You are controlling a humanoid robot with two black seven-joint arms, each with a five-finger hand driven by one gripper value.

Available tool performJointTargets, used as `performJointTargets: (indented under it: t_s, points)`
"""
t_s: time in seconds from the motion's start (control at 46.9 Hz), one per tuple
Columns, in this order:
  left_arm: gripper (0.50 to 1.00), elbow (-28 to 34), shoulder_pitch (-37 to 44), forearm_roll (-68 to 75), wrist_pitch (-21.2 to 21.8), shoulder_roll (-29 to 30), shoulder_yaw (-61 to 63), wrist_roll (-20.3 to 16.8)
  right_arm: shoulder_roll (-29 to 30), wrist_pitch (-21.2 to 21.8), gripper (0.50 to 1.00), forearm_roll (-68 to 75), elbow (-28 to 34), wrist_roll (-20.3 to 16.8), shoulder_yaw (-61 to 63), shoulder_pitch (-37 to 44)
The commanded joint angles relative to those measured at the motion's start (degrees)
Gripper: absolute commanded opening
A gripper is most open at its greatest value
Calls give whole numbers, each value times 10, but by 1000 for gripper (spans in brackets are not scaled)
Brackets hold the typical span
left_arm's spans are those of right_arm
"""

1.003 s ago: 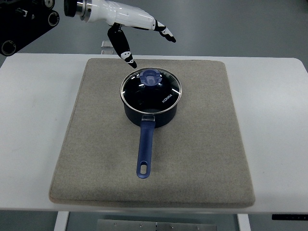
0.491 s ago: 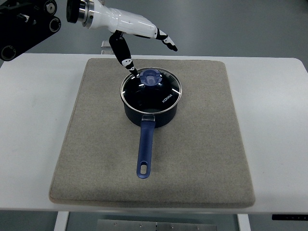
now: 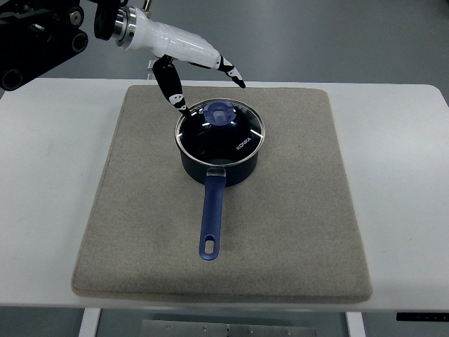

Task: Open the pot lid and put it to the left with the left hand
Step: 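Lower the left hand toward the blue knob of the glass lid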

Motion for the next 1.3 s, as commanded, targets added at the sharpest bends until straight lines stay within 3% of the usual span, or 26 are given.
performJointTargets:
  t_s: [0.0,1.28]
  points:
    - [973,-3,5,-2,0,3,0,0,0,0,917,0,0,0,0,0]
    - [992,-4,-7,20,5,-4,36,0,0,0,917,0,0,0,0,0]
